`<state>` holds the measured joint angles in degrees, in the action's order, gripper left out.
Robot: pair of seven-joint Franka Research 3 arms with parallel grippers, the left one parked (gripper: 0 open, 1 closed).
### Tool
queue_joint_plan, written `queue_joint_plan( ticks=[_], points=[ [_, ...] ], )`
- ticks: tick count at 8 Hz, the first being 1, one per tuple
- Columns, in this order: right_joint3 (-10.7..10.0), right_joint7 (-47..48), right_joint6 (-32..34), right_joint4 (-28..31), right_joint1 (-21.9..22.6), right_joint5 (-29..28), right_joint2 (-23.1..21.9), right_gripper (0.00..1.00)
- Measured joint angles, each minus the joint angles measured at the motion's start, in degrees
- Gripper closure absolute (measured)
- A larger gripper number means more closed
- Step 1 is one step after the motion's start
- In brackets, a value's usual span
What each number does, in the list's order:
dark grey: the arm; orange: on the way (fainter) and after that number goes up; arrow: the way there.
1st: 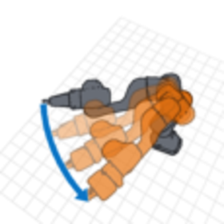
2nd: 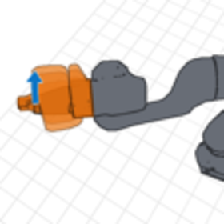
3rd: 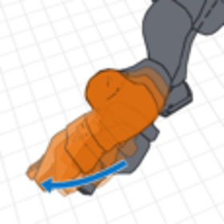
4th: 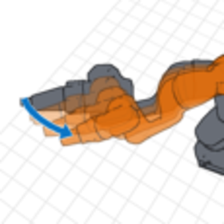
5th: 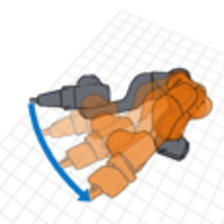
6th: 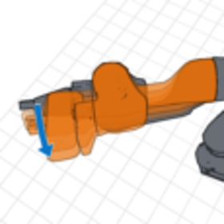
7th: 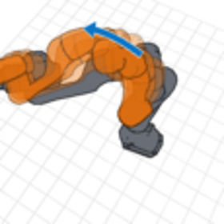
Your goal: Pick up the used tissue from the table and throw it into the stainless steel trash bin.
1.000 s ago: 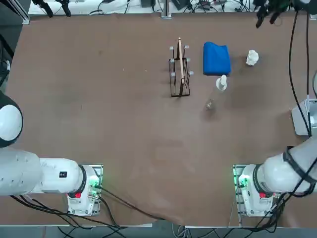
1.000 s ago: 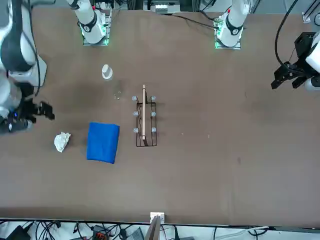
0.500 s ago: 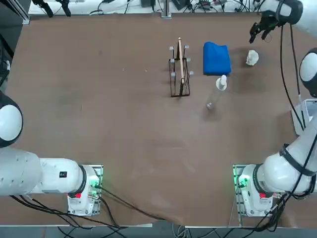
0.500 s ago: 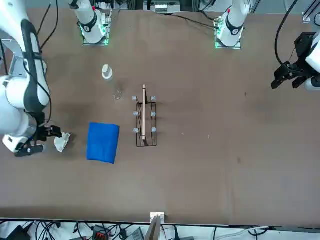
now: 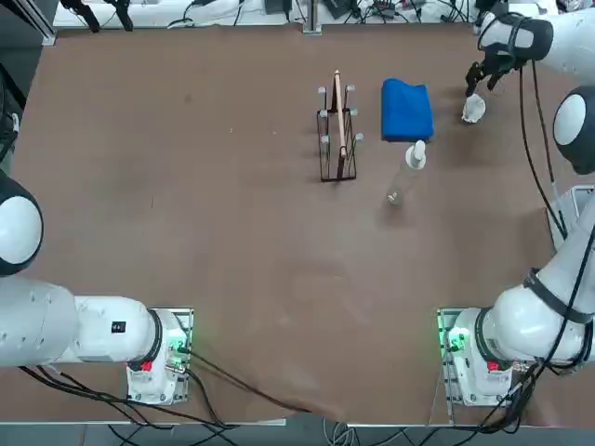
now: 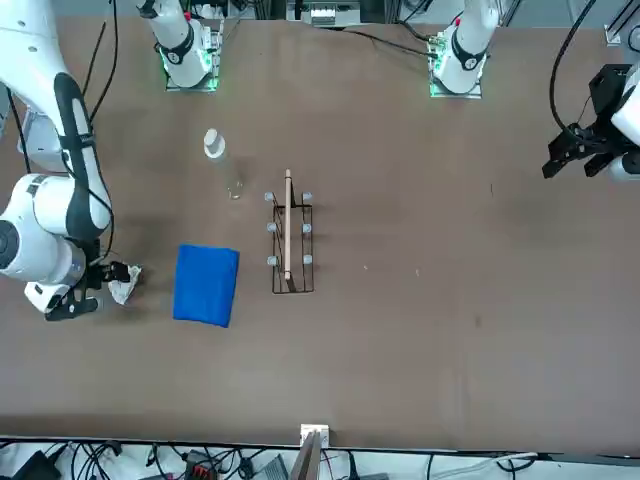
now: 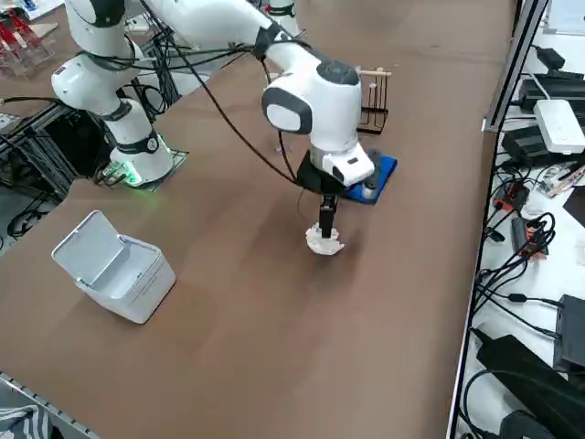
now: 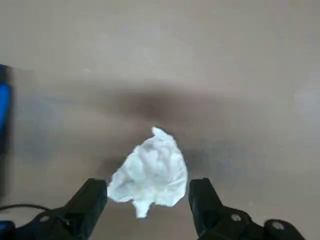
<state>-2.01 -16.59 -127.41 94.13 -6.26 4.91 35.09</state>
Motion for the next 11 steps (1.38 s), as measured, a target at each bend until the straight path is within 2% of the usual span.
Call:
queue_joint_plan(
  ticks=[5, 9, 11],
  points=[
    [-0.02, -1.10, -2.68, 0.70, -1.55, 1.48, 3.08, 0.00],
    [0.33, -1.35, -7.71, 3.24, -1.45, 1.48, 4.47, 0.00],
    [0.44, -1.35, -7.81, 3.28, -1.42, 1.48, 4.55, 0.06]
  ],
)
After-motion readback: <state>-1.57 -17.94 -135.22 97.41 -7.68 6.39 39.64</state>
